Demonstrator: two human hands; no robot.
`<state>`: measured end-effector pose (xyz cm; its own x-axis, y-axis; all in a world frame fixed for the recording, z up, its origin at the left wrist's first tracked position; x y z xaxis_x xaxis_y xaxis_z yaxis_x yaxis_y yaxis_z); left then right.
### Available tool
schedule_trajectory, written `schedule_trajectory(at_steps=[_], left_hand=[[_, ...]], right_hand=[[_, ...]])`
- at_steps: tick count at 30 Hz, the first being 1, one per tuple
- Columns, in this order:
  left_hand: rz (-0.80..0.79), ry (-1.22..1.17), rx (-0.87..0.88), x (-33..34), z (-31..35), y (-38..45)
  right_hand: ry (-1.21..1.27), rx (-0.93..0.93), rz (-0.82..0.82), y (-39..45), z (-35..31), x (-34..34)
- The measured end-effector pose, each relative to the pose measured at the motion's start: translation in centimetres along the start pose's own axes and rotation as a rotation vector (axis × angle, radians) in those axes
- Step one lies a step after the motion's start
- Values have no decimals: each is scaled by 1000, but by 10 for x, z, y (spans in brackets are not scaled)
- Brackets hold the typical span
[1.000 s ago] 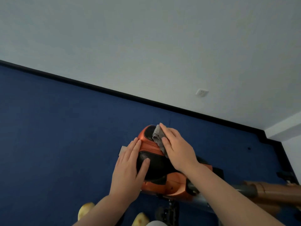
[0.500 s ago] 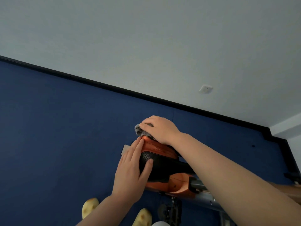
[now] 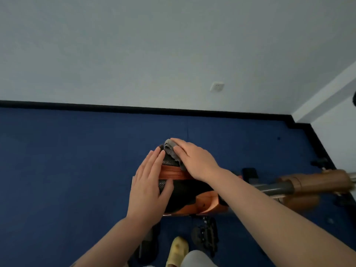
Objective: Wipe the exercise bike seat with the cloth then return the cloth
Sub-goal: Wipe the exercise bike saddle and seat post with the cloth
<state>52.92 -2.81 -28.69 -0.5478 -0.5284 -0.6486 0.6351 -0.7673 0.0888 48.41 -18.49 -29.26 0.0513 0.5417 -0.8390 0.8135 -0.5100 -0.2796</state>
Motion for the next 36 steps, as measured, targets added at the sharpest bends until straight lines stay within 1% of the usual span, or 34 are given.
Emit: schedule_trajectory(at_steps=[3, 5, 7, 9, 10, 11, 13, 15, 17, 18, 20, 22, 23, 24, 27, 29, 32, 34, 36], left_hand=[[-53, 48, 57, 0, 1, 10], [-95, 97, 109, 1, 4, 16], [-147, 159, 184, 5, 10, 21], [-193, 228, 253, 9, 15, 23], [-200, 252, 270, 10, 16, 24], [-201, 268, 275, 10, 16, 25], [-199, 286, 276, 11, 14, 26], [-212, 292, 288, 11, 12, 27], [-226, 292, 297, 11, 12, 27], [-230, 295, 299, 11, 12, 27], [-232, 300, 296, 11, 12, 27], [-226, 296, 291, 10, 12, 27], [-224, 294, 291, 10, 11, 27], [-221, 292, 293, 11, 12, 27], [-223, 290, 306, 11, 12, 28], [-233, 296, 312, 11, 12, 28], [-231, 288, 300, 10, 11, 29], [-231, 286, 299, 10, 12, 30], [-227, 287, 297, 10, 13, 31]], right_hand=[[-137, 24, 60, -36, 32, -8], [-138, 54, 49, -50, 48, -16], [-121, 138, 1, -52, 62, -23], [-139, 225, 10, -51, 63, -25], [-169, 234, 51, -50, 57, -22], [-201, 212, 128, -51, 49, -16], [-228, 119, 297, -56, 27, -3], [-183, 70, 342, -62, 26, 0], [-144, 141, 378, -70, 50, -3], [-97, 226, 404, -75, 66, -4], [114, 417, 431, -82, 92, -5], [290, 523, 452, -80, 95, -2], [339, 558, 496, -78, 92, 0], [399, 597, 562, -79, 88, 1], [702, 731, 836, -89, 71, 11], [788, 815, 948, -96, 49, 23], [887, 857, 968, -94, 27, 31], [976, 876, 952, -89, 29, 28], [1006, 883, 947, -87, 37, 26]])
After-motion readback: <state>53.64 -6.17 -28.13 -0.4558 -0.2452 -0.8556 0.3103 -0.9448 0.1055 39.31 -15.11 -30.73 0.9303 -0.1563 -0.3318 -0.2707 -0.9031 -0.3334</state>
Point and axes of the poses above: each hand's wrist, its own y-axis towards the middle knuckle, its own x-axis out of the palm, z = x × y, the point moved 4 cm from there along y, towards the middle knuckle, and after that the axes turned 5 degrees about -y, right-handed, at the moved point
